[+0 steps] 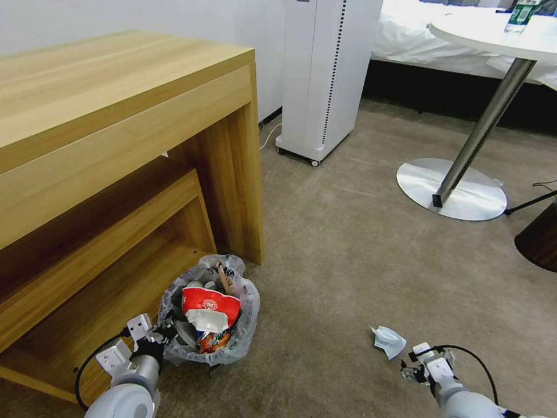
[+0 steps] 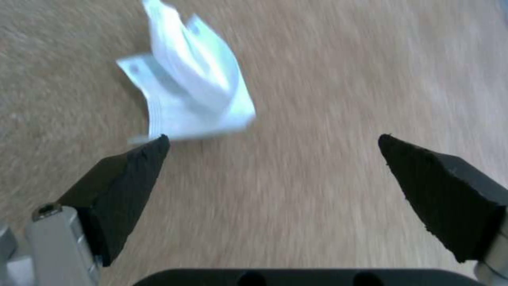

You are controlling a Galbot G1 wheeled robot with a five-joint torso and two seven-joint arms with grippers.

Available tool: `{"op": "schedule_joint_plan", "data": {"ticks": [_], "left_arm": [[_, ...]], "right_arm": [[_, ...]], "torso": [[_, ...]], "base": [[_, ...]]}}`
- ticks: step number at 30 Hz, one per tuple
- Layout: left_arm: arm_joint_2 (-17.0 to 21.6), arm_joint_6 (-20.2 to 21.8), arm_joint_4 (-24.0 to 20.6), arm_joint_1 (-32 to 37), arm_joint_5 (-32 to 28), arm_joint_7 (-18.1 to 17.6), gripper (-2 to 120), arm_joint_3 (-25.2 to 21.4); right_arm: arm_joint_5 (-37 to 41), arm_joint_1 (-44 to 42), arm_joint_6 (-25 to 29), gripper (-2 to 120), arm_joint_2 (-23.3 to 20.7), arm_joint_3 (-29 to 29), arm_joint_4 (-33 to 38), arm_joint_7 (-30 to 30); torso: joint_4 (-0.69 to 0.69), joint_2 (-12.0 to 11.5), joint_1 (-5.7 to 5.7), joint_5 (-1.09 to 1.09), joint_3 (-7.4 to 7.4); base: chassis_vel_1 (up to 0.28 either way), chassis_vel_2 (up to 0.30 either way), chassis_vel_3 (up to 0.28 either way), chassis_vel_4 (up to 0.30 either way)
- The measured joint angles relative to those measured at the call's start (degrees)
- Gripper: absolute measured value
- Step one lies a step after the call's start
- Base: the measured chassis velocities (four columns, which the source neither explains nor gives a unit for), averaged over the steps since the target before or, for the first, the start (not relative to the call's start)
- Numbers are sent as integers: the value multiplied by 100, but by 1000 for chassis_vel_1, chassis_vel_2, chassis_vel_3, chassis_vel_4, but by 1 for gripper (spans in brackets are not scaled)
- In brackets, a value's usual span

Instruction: Pick up the trash bin and place the garbage on the floor into it.

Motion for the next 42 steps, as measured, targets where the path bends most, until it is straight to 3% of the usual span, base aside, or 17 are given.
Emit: {"op": "schedule_joint_plan", "data": {"ticks": [5, 14, 21, 42], "left_arm": [[-3, -14, 2, 28, 2, 2, 0, -2], [-59, -17, -13, 66, 31, 3, 0, -5], [-103, -18, -1, 39, 68, 6, 0, 32], [-99, -40, 65, 66, 123, 43, 0, 66]], "right_arm": [[-349, 236, 626, 100, 110, -232, -380, -425], [-314, 260, 801, 100, 313, -428, -436, -405], [-412, 64, 934, 100, 319, -219, -608, -429], [-565, 252, 1334, 99, 942, -163, -1572, -633]], "torso": [[0, 0, 0, 0, 0], [0, 0, 0, -2, 0], [0, 0, 0, -1, 0], [0, 0, 0, -2, 0]], "base": [[0, 0, 0, 0], [0, 0, 0, 0], [0, 0, 0, 0], [0, 0, 0, 0]]}}
